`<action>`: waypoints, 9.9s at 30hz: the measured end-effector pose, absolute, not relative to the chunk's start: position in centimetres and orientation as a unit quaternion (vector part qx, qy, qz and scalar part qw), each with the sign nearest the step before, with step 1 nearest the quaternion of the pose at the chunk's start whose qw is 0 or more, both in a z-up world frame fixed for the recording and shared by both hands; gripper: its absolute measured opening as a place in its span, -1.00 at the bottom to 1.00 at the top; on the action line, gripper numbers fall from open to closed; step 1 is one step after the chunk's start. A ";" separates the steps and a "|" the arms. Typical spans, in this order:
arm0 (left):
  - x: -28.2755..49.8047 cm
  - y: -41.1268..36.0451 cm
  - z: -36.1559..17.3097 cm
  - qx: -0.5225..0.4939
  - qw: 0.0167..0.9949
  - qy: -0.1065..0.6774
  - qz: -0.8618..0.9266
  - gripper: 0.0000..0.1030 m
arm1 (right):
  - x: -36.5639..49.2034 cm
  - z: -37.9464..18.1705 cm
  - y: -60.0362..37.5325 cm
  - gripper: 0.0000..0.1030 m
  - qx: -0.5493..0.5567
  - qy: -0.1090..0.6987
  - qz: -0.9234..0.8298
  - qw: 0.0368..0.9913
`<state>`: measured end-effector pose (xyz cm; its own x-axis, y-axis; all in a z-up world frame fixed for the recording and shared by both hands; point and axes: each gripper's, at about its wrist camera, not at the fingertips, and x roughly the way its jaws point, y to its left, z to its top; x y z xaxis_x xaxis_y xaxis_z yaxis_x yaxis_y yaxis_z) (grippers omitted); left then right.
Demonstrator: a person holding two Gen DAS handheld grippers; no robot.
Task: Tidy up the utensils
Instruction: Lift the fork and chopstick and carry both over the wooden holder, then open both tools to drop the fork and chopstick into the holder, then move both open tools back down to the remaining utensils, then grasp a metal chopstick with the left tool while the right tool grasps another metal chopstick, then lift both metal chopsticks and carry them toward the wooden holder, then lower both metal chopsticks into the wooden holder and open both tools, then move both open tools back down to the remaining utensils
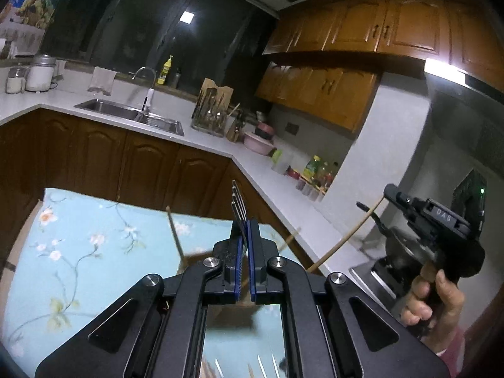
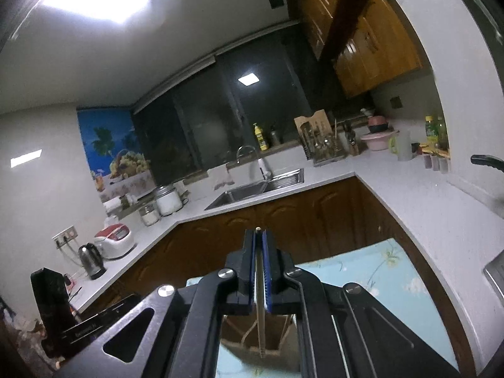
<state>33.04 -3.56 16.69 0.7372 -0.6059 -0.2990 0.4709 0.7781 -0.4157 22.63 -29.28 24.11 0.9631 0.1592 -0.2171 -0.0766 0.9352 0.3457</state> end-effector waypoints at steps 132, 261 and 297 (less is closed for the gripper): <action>29.8 -10.2 -7.0 0.037 0.857 0.481 -0.181 -0.85 | 21.8 -4.7 -22.2 -0.67 0.049 0.460 0.019 0.886; 38.1 -1.4 9.9 -0.193 0.932 0.245 -0.185 0.32 | 28.0 11.7 -28.7 0.42 0.185 0.187 0.012 0.965; 17.1 1.8 0.5 -0.120 0.926 0.339 -0.112 1.00 | 8.6 4.5 -25.9 1.00 0.150 0.251 -0.003 0.956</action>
